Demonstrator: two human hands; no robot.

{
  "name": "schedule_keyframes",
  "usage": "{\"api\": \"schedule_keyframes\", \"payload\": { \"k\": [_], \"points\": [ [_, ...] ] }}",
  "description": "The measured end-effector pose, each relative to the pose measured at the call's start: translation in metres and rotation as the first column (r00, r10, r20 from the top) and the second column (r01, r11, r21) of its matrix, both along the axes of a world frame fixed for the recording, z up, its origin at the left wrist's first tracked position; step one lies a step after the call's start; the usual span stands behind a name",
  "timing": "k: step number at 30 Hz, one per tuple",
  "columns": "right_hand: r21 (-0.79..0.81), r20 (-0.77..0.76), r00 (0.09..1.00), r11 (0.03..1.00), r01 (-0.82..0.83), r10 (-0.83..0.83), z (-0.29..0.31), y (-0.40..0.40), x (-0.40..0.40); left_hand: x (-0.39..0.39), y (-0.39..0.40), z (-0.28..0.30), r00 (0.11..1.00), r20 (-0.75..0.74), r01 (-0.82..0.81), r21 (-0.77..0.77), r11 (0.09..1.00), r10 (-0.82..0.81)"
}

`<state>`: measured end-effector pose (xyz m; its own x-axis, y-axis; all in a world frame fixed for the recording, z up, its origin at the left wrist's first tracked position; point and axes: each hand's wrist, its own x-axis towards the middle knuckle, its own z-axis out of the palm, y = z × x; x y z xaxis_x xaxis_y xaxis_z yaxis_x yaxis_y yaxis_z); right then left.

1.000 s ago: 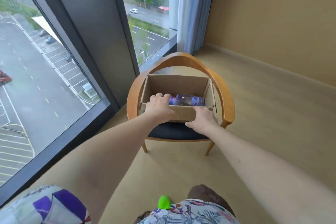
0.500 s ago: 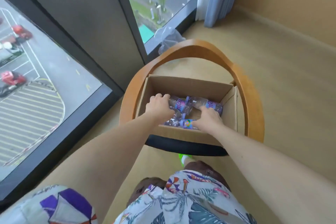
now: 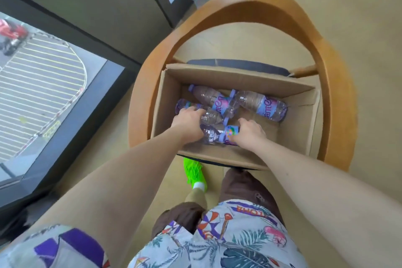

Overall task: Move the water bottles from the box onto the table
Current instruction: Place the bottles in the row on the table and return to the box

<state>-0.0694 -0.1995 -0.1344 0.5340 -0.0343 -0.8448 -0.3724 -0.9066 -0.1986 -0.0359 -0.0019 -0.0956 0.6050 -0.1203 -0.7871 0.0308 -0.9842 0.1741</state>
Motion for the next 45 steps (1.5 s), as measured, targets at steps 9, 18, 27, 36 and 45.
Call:
{"api": "schedule_keyframes", "payload": {
  "k": [9, 18, 27, 36, 45],
  "points": [
    [-0.038, -0.064, 0.986, 0.987, -0.157, 0.154, -0.056, 0.019, -0.001, -0.012, -0.002, -0.044, 0.960, -0.088, 0.261, -0.055, 0.964, -0.265],
    [0.009, -0.132, 0.975, 0.983, -0.181, 0.180, -0.076, 0.021, 0.015, 0.001, -0.009, -0.056, 0.878, -0.111, 0.468, -0.017, 0.884, -0.466],
    [-0.013, -0.128, 0.975, 0.982, -0.186, 0.183, -0.062, 0.023, 0.017, -0.005, 0.002, -0.056, 0.927, -0.033, 0.370, -0.077, 0.926, -0.373],
    [-0.076, -0.177, 0.959, 0.968, -0.239, 0.223, -0.019, 0.020, 0.018, -0.005, 0.024, -0.041, 0.942, 0.069, 0.335, -0.171, 0.927, -0.328],
    [-0.071, -0.053, 0.999, 0.997, -0.011, 0.008, 0.052, 0.013, 0.005, 0.011, 0.051, 0.018, 0.965, 0.171, -0.134, -0.326, 0.936, 0.198]
  ]
}}
